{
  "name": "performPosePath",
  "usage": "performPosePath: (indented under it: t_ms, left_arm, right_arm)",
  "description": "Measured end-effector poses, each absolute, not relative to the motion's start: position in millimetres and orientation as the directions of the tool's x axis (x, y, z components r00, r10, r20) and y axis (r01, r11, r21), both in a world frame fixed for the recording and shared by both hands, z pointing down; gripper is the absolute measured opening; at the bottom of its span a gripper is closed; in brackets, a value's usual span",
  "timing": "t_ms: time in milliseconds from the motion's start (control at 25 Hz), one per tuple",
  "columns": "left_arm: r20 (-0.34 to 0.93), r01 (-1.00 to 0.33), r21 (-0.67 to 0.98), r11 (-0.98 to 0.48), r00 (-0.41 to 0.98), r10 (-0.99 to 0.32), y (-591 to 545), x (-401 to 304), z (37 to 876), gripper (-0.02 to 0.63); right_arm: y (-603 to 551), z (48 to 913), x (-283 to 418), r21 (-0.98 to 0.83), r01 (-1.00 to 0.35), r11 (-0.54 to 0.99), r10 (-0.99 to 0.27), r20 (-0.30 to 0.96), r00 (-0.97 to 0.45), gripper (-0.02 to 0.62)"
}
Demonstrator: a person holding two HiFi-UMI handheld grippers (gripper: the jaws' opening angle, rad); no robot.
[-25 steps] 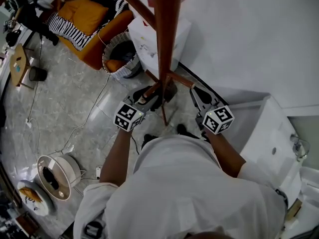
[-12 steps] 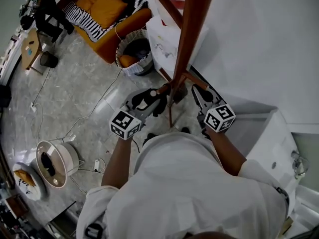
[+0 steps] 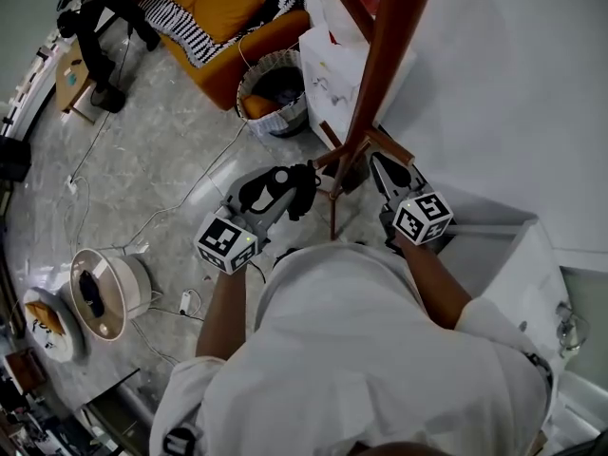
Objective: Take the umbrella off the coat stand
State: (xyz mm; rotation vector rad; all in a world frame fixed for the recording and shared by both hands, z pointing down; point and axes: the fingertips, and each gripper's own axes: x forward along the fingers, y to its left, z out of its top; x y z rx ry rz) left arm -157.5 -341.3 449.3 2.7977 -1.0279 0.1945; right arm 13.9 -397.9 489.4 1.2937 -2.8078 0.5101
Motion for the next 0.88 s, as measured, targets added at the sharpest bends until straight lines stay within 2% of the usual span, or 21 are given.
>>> performPosePath:
  t_ms: [680, 880]
  left_arm:
    - [0.146, -0.835, 0.134, -0.534, 0.549, -0.823, -305.5, -222.6, 490.5, 0.192]
    - [0.177, -0.877, 0.157, -0.454, 0.477, -0.861, -297.9, -235.8, 520.3, 0.192]
  right_arm:
    - [-388.4, 501.8, 48.0, -0.245, -0.789, 0.564, -0.775, 0.175, -0.608, 0.014]
    - [-379.5, 507.4, 65.5, -0.194, -0.814, 0.548, -0.789, 0.204, -0.580, 0.014]
